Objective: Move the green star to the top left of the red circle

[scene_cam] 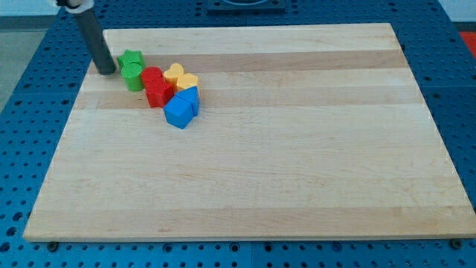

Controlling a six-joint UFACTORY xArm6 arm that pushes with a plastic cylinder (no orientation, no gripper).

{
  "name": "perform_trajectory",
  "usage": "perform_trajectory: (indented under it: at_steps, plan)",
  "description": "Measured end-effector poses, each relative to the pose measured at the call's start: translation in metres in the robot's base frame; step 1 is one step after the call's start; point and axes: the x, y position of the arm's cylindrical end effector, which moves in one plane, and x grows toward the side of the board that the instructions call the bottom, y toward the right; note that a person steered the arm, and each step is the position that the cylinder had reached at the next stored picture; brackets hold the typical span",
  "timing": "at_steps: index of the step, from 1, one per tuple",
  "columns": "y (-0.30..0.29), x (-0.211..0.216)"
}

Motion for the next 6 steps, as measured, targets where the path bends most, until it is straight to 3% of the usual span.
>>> perform_trajectory:
  at_steps: [1, 4, 6]
  plan:
    - [-0.020, -0.012]
    - [0.049, -0.033]
    - [0.059, -0.033]
